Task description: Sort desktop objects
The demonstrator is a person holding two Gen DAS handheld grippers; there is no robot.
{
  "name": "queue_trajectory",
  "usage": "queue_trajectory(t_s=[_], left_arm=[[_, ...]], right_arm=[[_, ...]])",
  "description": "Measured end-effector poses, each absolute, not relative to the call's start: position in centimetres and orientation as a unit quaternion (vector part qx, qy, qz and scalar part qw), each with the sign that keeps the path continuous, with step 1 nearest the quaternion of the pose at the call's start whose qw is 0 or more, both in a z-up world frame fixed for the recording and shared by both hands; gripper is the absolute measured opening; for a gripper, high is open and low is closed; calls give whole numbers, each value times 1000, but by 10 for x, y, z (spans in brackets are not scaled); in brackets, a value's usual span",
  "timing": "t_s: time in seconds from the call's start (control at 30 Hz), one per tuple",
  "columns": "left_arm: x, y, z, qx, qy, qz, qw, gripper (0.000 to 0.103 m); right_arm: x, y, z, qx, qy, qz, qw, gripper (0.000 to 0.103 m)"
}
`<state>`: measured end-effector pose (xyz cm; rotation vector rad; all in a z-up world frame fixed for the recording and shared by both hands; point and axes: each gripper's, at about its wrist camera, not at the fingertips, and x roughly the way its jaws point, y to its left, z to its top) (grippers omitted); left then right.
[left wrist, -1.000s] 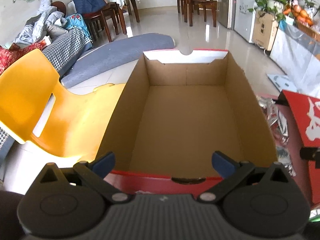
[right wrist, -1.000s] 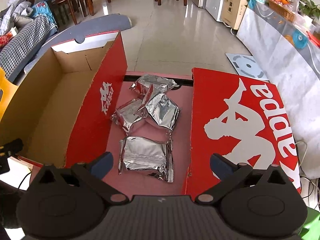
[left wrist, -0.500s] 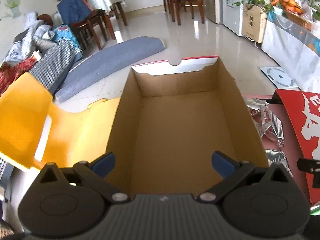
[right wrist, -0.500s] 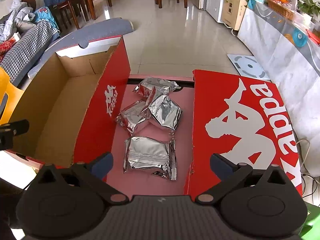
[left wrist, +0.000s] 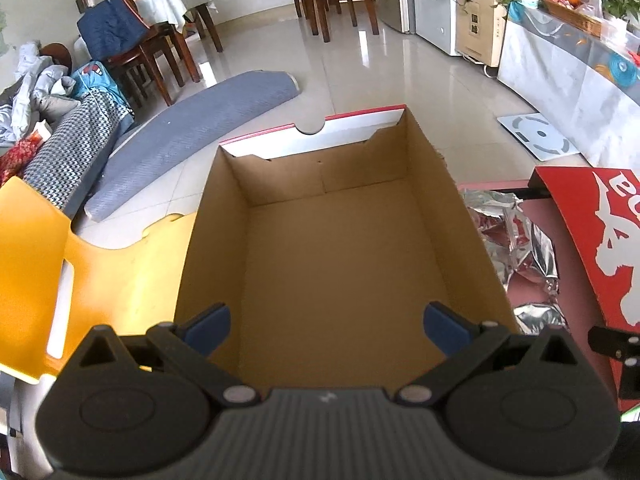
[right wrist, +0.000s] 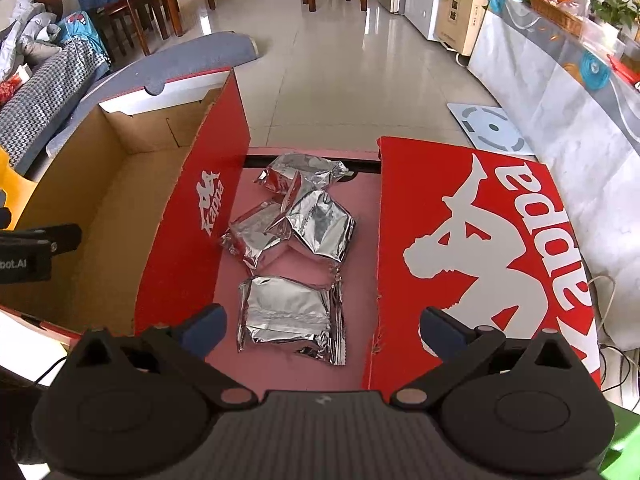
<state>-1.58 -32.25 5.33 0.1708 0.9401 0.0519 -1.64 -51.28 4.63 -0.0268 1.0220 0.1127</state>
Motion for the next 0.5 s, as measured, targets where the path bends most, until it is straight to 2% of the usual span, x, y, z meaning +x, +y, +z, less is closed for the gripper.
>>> queue_trajectory(t_s=[0.5], left_arm=[[4,-333,47,70,452,4,889,103]], right_arm=[[-10,-524,43,2,483,21,875,103]])
